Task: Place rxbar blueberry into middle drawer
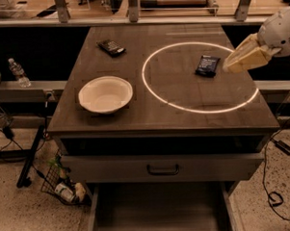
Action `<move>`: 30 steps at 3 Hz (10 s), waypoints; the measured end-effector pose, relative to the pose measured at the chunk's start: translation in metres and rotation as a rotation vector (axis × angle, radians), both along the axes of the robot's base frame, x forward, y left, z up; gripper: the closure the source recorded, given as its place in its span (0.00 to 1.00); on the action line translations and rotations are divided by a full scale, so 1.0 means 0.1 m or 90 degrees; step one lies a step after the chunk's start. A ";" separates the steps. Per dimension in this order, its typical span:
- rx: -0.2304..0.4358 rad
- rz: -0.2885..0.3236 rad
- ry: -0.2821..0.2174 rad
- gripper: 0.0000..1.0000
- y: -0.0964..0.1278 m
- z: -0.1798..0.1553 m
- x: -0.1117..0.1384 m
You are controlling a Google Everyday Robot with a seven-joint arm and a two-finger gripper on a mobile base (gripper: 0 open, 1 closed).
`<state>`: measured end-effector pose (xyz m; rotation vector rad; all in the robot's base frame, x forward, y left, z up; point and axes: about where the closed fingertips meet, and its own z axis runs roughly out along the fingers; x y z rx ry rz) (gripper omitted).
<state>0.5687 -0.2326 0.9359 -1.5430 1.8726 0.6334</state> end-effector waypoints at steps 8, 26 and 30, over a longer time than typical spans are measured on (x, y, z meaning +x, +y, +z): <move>0.003 -0.167 -0.101 0.13 -0.22 -0.90 1.72; 0.122 -0.029 0.073 1.00 0.17 -1.12 -2.51; 0.087 -0.141 0.127 1.00 0.42 -2.54 -2.61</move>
Offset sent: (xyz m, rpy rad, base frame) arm 0.1239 0.0277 0.0226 0.1112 -0.1848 -0.0520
